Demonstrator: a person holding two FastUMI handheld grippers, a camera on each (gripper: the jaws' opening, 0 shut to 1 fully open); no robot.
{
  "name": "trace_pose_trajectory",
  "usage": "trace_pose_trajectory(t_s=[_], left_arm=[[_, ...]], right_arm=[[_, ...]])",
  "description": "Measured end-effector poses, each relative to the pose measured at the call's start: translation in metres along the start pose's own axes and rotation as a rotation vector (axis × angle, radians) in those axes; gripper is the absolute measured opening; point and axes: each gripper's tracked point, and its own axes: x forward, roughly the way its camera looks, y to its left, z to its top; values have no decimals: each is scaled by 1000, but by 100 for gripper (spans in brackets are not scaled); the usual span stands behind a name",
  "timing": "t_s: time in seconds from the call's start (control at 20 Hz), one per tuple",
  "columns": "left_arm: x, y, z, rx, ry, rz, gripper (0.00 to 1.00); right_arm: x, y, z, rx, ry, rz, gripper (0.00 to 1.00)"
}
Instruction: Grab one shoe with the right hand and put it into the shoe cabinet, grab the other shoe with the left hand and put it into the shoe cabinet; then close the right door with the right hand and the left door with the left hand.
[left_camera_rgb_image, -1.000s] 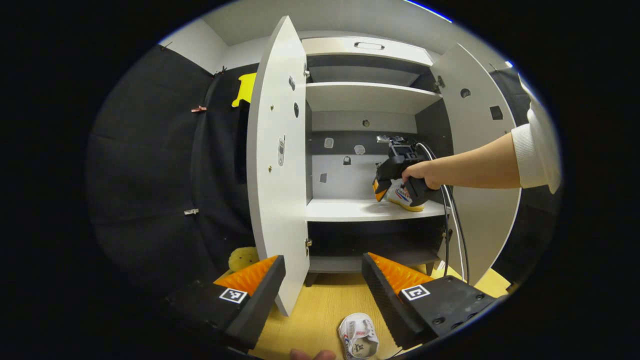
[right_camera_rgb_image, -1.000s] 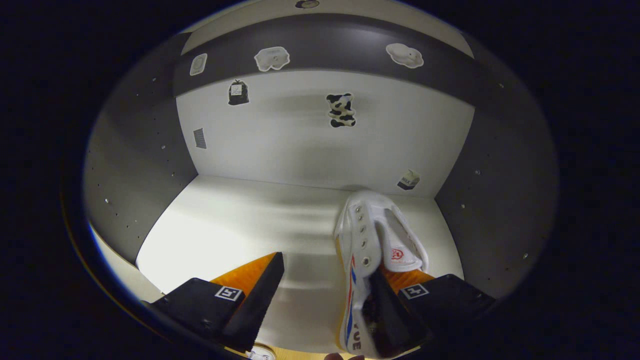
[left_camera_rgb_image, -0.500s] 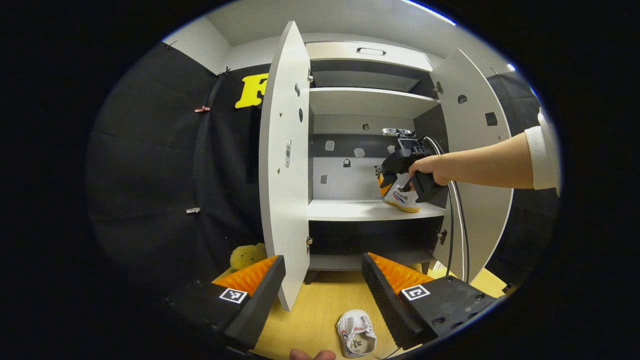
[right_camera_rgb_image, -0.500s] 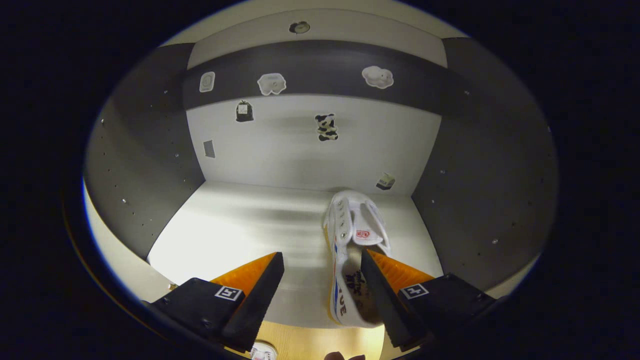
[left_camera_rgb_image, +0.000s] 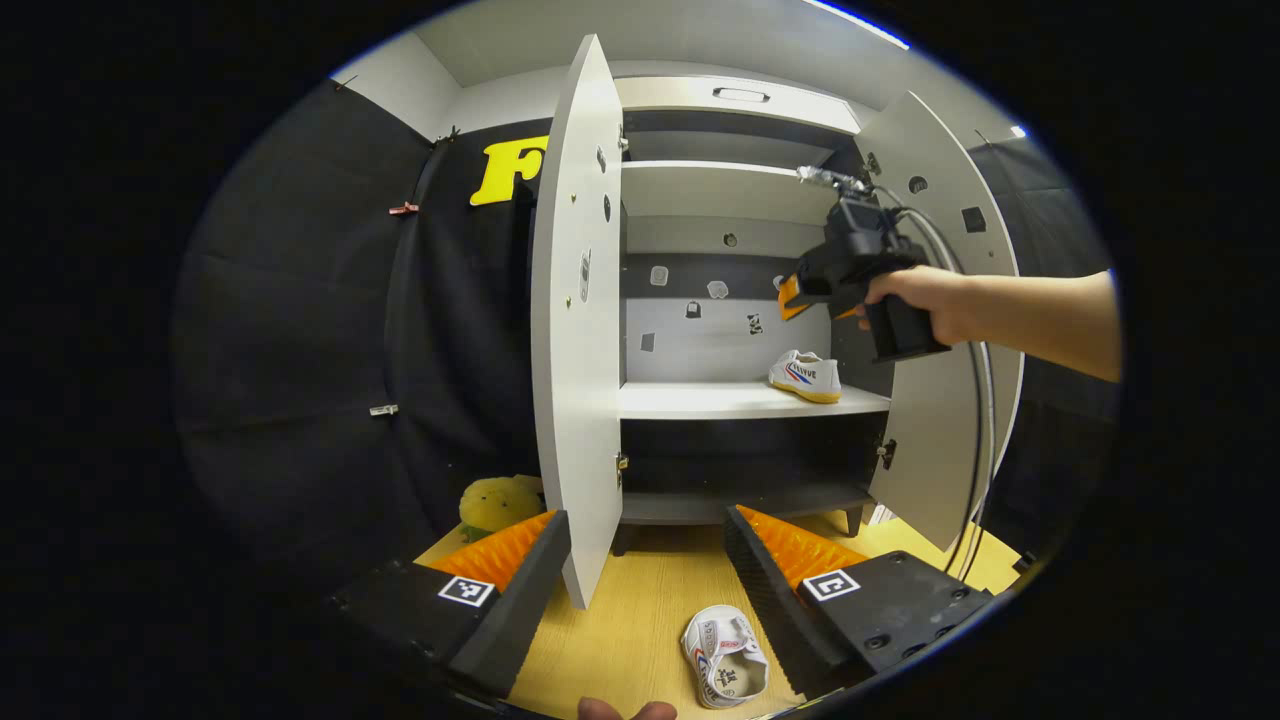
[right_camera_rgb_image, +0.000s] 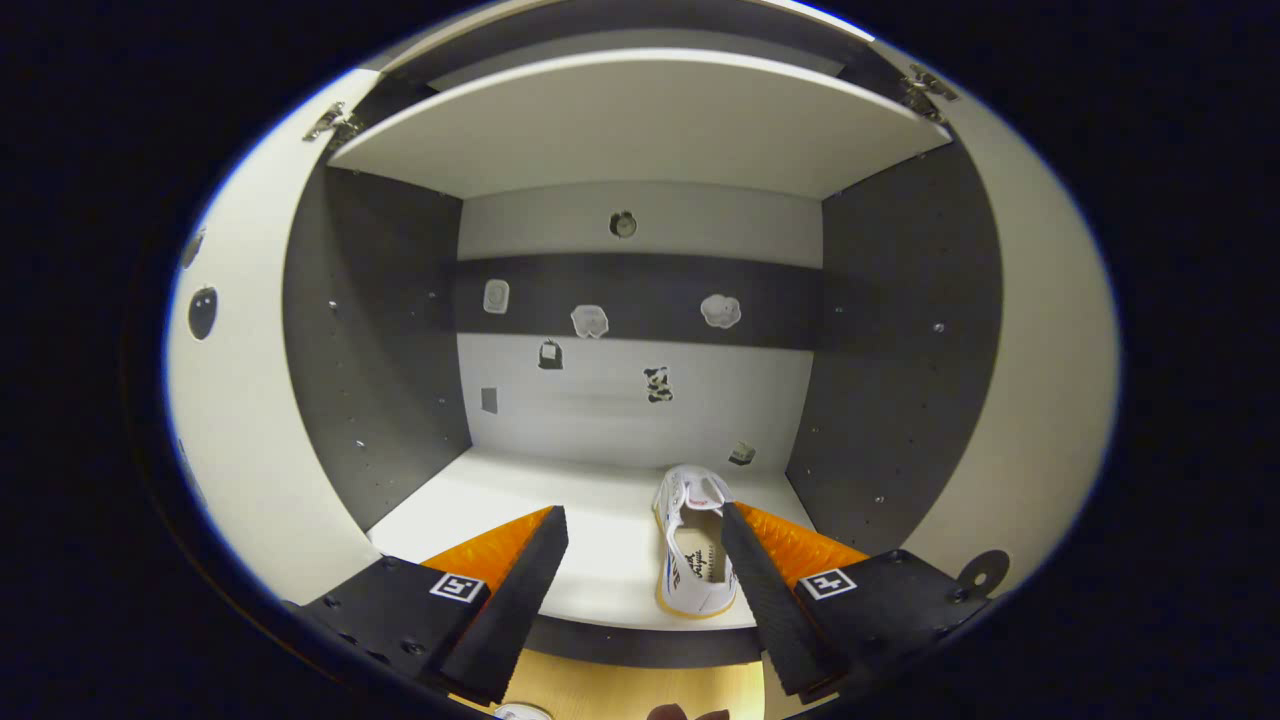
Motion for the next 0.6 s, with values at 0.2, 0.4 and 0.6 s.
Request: trace_pose_trajectory(t_s=[0.2, 0.4, 0.6], left_arm=[[-1, -9, -32, -11, 16, -36, 98], [-5, -23, -85, 1, 84, -84, 98], [-9, -37, -147, 29, 173, -131, 98]], right_arm=[[-68, 10, 8, -14, -123, 18, 98], [-125, 28, -4, -54, -198, 49, 98], [-170, 35, -29, -43, -208, 64, 98]])
